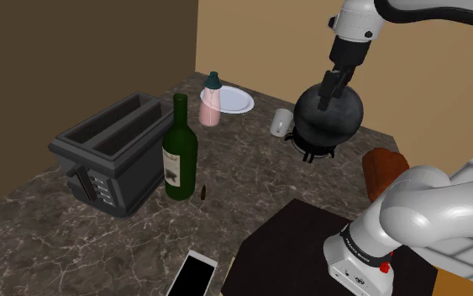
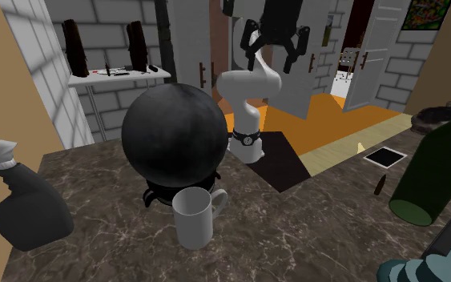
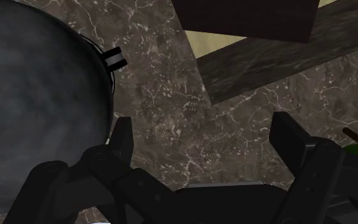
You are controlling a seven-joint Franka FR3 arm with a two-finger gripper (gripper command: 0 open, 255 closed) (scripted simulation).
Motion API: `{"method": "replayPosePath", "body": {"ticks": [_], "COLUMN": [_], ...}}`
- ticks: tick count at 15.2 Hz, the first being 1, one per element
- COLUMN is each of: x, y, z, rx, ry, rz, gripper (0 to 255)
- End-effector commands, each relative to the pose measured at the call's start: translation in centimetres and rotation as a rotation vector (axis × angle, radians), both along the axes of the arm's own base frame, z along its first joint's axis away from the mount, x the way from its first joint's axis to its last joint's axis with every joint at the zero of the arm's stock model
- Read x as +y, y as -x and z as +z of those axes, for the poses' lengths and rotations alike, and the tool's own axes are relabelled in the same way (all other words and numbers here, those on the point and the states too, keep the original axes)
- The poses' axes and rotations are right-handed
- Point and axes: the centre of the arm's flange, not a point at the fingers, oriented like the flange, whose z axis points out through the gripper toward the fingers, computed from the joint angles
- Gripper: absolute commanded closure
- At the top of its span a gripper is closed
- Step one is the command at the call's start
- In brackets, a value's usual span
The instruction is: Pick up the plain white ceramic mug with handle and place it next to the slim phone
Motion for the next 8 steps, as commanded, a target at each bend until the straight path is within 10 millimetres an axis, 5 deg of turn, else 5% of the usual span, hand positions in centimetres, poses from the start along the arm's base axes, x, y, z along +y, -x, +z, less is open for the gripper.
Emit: {"method": "replayPosePath", "body": {"ticks": [1, 8], "x": [0.0, -6.2], "y": [0.0, -6.1], "z": [0.0, -4.4], "rx": [0.0, 0.026], "ry": [0.0, -0.029], "rz": [0.0, -0.005], "gripper": [0, 0]}}
